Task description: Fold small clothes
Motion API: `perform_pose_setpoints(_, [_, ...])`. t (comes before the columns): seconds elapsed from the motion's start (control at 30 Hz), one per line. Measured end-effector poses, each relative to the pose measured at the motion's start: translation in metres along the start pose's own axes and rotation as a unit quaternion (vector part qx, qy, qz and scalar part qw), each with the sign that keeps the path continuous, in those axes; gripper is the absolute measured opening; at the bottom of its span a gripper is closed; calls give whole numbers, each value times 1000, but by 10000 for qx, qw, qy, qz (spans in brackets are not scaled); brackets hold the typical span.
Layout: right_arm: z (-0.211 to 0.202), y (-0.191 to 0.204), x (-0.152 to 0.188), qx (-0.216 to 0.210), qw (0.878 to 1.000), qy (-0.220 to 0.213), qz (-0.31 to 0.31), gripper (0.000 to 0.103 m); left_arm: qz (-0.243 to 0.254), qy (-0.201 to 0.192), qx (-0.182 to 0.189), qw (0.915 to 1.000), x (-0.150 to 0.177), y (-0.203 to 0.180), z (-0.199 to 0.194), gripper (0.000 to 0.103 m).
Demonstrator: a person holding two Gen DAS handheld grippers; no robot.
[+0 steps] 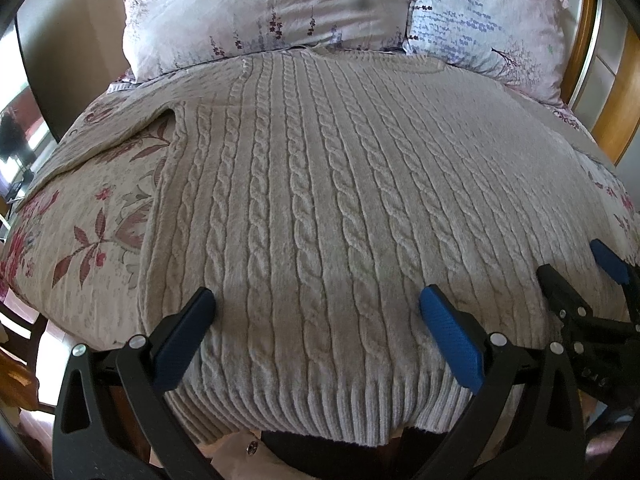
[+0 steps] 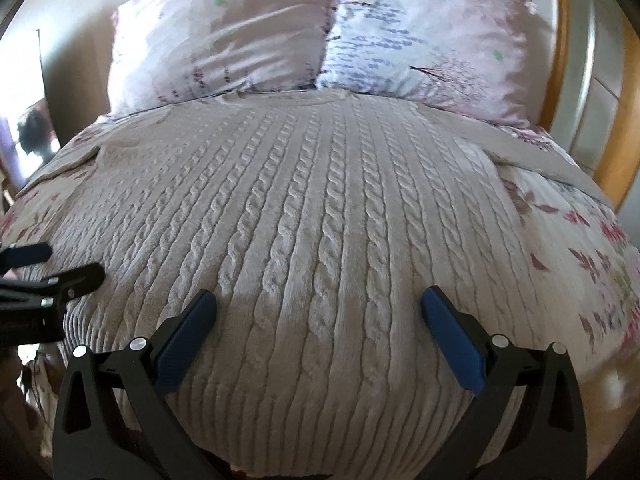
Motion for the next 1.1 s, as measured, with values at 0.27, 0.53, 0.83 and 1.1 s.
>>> perform_pose_setpoints(0.27, [7, -53, -32, -280, 9962, -39, 822, 102, 47, -209, -120, 9997, -27, 3, 10, 101])
perform_pose_setpoints(0.53, [34, -220, -70, 243, 9537, -99, 2998, 84, 96, -403, 144, 9990, -73, 1, 22, 101])
perform_pose_setpoints(0.83, [65, -350, -58, 894, 8821, -43, 4624, 56, -80, -592, 303, 9978, -118, 8, 42, 101])
perform_pose_setpoints(1.1, [73, -382, -50, 1146, 8593, -120, 4983, 38, 76, -449, 340, 9984, -124, 1, 62, 101])
Point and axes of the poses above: each gripper's, at about its wrist camera, not at the fingertips, and z roughly the way its jaws point, y to its left, x to its underside, the point moved 8 cm from there along z, roughly the way its jaws point, and after that the axes turned 7 degrees about -y, right-handed, at the moved point
